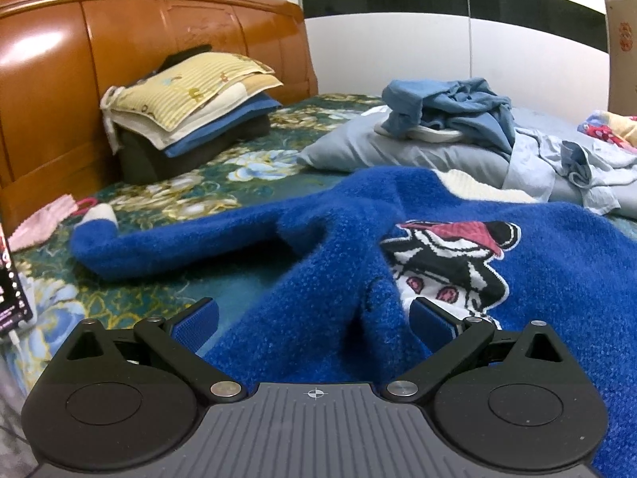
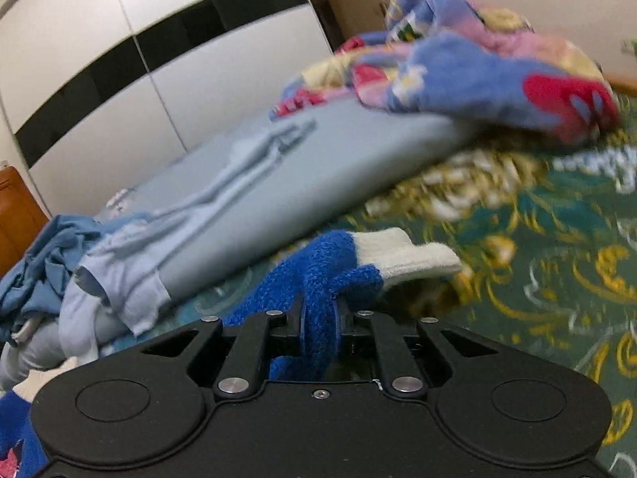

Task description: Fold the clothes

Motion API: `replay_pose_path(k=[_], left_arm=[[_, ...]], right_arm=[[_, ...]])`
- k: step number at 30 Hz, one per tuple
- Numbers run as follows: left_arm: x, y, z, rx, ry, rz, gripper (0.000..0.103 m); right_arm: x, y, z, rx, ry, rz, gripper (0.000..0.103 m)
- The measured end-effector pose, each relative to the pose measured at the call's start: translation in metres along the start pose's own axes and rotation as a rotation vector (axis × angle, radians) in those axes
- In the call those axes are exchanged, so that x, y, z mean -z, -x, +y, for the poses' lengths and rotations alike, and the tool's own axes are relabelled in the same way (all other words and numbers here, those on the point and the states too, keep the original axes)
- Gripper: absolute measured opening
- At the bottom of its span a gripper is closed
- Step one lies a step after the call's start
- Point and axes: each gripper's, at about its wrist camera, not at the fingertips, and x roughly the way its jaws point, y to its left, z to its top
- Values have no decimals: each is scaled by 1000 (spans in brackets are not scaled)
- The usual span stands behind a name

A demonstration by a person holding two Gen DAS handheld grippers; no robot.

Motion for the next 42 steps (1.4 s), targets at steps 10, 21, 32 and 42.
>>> replay_pose_path(k=[10,21,32,42], left_arm=[[-9,6,18,-45,37,-22,103],[-12,10,15,-61,52,-32,103],[-8,9,2,-48,-34,-46,103],[2,2,17,-41,33,-31,103]], right_arm=[[-2,10,4,-40,71,50,35],[-10,39,40,-186,223,127,49],[8,-8,72,-45,152,332,49],[10,-33,71,-46,-43,409,48]])
